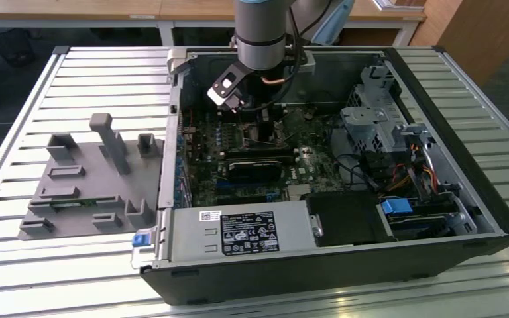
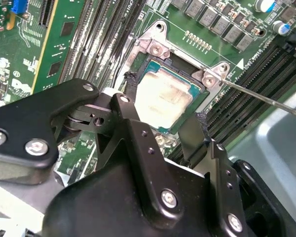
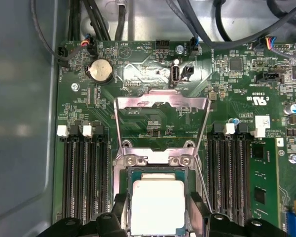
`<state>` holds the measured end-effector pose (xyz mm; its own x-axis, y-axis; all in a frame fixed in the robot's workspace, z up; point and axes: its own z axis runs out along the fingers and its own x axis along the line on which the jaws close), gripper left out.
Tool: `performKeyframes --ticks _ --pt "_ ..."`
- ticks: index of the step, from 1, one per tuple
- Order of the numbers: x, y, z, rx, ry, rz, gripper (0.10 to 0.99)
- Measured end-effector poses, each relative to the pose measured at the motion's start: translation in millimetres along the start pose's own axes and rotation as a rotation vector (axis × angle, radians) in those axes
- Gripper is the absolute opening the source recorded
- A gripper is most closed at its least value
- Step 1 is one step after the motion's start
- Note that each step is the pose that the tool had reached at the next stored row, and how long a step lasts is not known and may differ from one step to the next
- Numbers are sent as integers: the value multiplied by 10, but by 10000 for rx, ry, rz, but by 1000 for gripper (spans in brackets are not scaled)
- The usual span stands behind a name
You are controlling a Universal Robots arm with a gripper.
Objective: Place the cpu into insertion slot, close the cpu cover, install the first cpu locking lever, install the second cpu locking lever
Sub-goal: 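Place the cpu into insertion slot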
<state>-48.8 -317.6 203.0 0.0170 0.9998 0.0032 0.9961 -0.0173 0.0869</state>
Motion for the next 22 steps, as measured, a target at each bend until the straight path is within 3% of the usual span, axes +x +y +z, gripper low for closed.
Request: performKeyframes --ticks 3,4,5,7,8,10,12,15,22 --pt "0 4 -43 0 0 0 600" --pt "0 5 -54 0 0 0 537" --pt "0 6 -62 1 0 -1 537" --pt "0 7 -71 4 0 0 416" --pt "0 7 -75 6 0 0 416" --pt "0 8 -84 8 0 0 302" --pt "0 9 -91 10 2 0 302" --pt "0 15 -101 24 0 -1 125" --pt "0 20 -124 42 -1 0 106"
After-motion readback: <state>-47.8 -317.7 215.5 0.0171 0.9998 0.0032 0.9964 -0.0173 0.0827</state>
